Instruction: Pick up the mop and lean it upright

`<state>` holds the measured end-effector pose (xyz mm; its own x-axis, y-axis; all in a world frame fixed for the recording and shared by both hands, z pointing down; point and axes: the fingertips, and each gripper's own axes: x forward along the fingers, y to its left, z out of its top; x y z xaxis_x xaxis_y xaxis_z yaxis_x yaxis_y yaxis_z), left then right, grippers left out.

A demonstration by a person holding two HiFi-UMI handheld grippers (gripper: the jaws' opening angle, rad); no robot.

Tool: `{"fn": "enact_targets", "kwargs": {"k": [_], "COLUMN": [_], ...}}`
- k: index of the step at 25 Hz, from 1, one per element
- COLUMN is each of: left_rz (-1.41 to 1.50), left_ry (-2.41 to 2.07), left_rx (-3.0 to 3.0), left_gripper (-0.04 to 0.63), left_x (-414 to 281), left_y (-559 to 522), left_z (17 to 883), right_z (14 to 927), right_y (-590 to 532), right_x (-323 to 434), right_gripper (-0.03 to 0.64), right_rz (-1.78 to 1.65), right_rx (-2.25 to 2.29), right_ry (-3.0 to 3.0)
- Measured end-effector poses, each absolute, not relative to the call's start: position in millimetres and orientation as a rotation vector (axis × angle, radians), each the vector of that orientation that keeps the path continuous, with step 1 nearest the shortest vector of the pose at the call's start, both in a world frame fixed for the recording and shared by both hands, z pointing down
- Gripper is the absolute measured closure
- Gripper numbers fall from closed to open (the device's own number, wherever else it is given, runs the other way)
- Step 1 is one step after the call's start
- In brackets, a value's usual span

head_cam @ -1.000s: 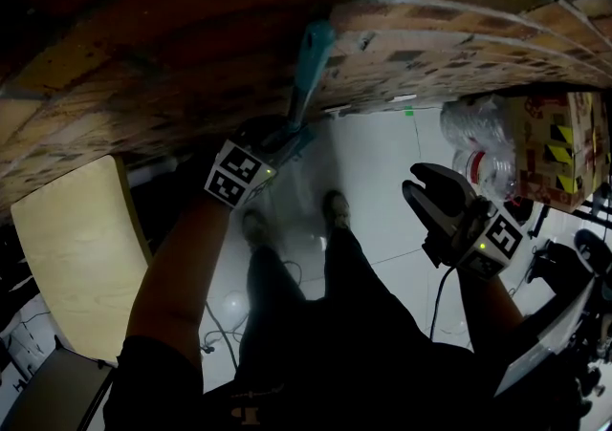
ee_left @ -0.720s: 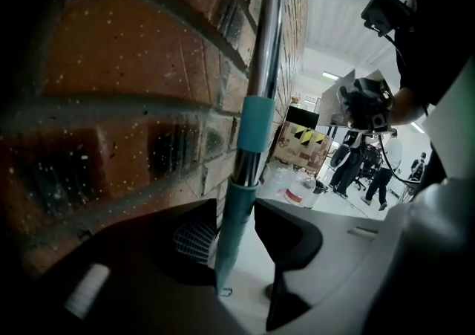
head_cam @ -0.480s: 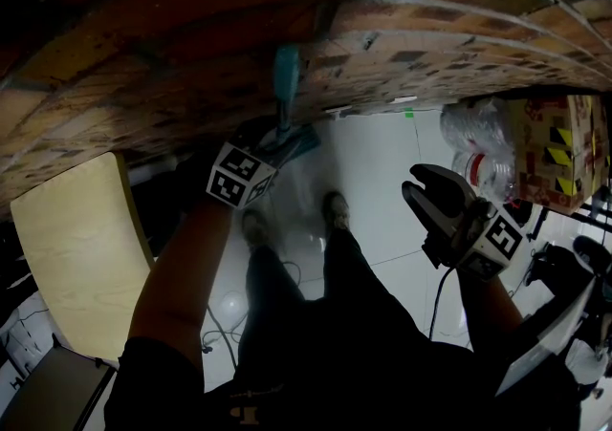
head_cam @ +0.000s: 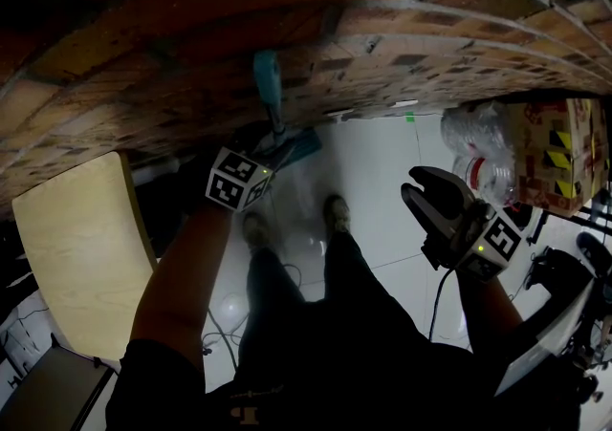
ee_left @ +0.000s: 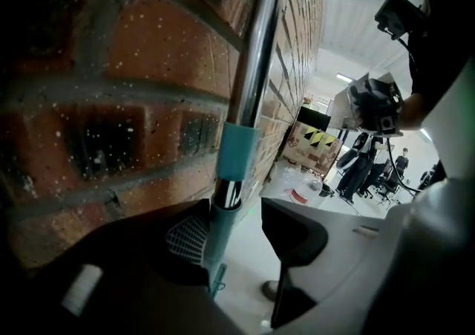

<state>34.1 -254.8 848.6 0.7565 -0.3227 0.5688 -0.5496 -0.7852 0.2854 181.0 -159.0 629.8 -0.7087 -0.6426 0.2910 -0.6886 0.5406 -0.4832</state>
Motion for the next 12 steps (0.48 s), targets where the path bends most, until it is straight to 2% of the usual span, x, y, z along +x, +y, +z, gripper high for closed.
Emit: {"fn": "enact_targets", "kwargs": {"k": [12], "left_rz": [0.608], "left_ry": [-0.788], "left_rx": [2.39], "left_gripper": [0.383], "left_x": [-7.2], "left_y": [-225.8], "left_z": [832.6], "right_z": [611.9], "right_y": [-158.0], "right_x": [175.5], "right_gripper": [0.489], "right_rz": [0.854], "right_rx": [1.167], "right_ry": [-2.707]}}
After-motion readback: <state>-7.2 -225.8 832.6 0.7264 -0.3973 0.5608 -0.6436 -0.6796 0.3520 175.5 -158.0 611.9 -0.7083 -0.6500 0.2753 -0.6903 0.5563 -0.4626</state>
